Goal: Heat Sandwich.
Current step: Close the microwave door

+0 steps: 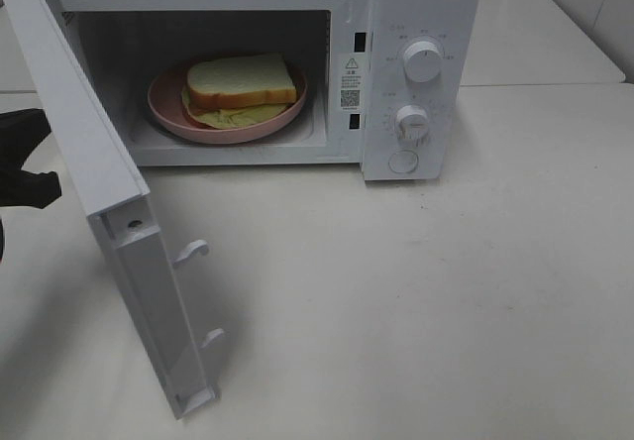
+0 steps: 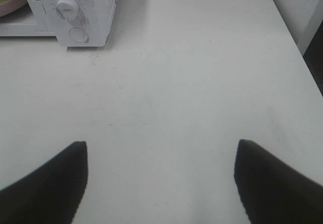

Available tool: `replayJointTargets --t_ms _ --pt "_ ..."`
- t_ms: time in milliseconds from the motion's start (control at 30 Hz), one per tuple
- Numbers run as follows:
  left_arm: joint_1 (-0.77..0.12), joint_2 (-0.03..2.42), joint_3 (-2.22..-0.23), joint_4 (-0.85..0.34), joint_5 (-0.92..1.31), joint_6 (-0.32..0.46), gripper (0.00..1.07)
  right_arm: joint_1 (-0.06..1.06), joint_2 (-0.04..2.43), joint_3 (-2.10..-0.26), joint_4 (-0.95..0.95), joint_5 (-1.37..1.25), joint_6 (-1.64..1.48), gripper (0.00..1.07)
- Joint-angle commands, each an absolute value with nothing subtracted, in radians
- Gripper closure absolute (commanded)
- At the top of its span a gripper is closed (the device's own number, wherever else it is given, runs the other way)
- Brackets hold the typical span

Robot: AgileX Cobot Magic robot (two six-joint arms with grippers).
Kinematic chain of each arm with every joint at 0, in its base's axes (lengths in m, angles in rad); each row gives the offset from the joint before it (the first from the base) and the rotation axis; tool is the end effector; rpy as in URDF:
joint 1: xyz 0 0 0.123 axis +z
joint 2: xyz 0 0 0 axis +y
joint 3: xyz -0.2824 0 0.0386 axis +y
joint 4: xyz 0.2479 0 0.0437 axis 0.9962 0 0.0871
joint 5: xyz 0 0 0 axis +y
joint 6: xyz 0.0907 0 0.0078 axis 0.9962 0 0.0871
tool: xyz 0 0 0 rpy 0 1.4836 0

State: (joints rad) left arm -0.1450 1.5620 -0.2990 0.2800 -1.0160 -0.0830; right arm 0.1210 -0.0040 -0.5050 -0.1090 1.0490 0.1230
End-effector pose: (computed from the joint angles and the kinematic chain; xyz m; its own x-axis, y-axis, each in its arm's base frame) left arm 0.2343 -0.0558 0.1669 -0.1497 0.0880 -0.9848 0.3802 0.9246 0.0248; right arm -0.0048 -0.0092 0.2799 -0.4334 0.0159 -0.9010 -0.0062 0.9998 0.0207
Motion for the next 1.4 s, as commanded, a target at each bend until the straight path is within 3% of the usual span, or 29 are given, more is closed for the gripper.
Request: replayJointTargets --t_ms 33,700,1000,1200,1400 --pt "-0.207 1.594 -0.309 0.225 -1.088 -0.071 1.06 0.116 -0.031 -0.505 -0.112 1.039 0.112 0.31" --pt "-0.574 1.756 -0.517 -0.170 -1.088 0.000 1.06 0.116 -0.031 -0.505 -0.112 1.039 0.112 0.31" --pt "-0.662 1.831 -0.669 -0.279 -1.019 0.026 1.06 0.116 -0.031 -0.505 -0.112 1.039 0.112 0.31" --pt "-0.709 1.883 -0.795 -0.389 -0.951 0.119 1.06 0.116 -0.031 -0.505 -0.112 1.039 0.112 0.31" --pt "-0.727 1.924 -0.892 -0.424 -0.912 0.152 1.06 0.116 -0.031 -0.505 -0.112 1.039 0.112 0.31"
